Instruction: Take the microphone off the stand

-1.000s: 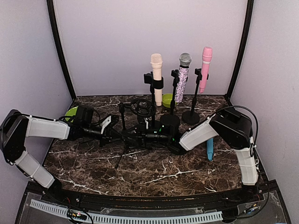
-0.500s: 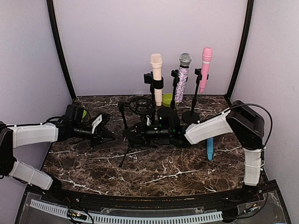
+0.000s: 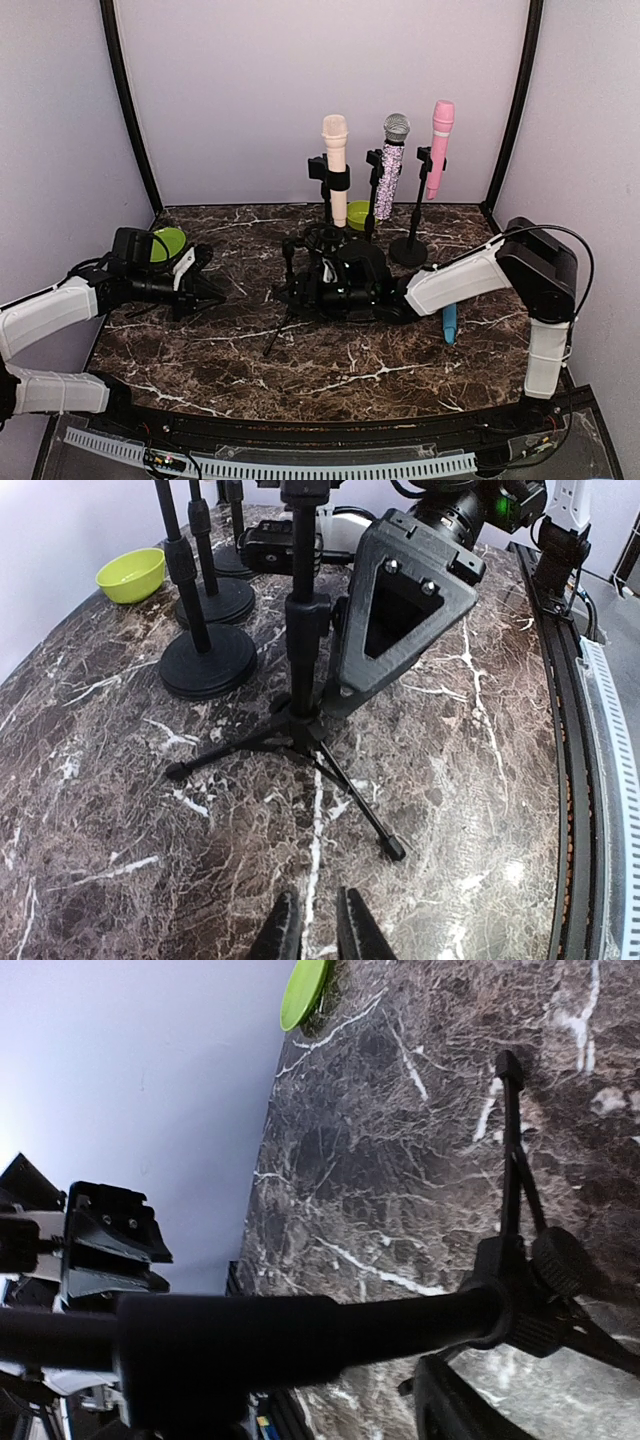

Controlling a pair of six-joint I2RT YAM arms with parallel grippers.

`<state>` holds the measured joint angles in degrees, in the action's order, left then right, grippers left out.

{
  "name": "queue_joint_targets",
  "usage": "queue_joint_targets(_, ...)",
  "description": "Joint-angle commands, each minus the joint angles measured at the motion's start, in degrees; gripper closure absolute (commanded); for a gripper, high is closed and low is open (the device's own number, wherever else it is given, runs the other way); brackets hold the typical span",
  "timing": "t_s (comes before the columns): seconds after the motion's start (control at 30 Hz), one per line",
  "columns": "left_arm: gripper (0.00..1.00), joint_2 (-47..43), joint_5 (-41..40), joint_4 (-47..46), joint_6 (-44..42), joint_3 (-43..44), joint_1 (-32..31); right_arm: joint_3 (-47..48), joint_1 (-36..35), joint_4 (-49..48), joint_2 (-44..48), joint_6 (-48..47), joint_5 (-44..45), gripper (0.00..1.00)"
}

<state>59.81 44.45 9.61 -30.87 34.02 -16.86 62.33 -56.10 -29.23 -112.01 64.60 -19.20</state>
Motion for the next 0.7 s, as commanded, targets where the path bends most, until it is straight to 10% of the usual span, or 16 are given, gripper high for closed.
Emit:
queue_joint_targets(0.0, 0.84, -2.1, -0.2, 7.2, -0.4, 1.2, 0.4, -9.4, 0.0, -12.6, 0.6, 3.3, 1.1, 0.27)
queue_joint_targets(0.37, 0.84, -2.4, 0.6, 10.8, 2.7, 7.6, 0.6, -21.4, 0.3, -45.5, -2.1, 21.1, -6.5, 0.27)
queue_joint_targets(0.67, 0.78, 0.5, 3.4, 7.2, 7.6, 10.6, 0.5, -13.9, 0.2, -17.3, 7.1, 10.0, -5.3, 0.23)
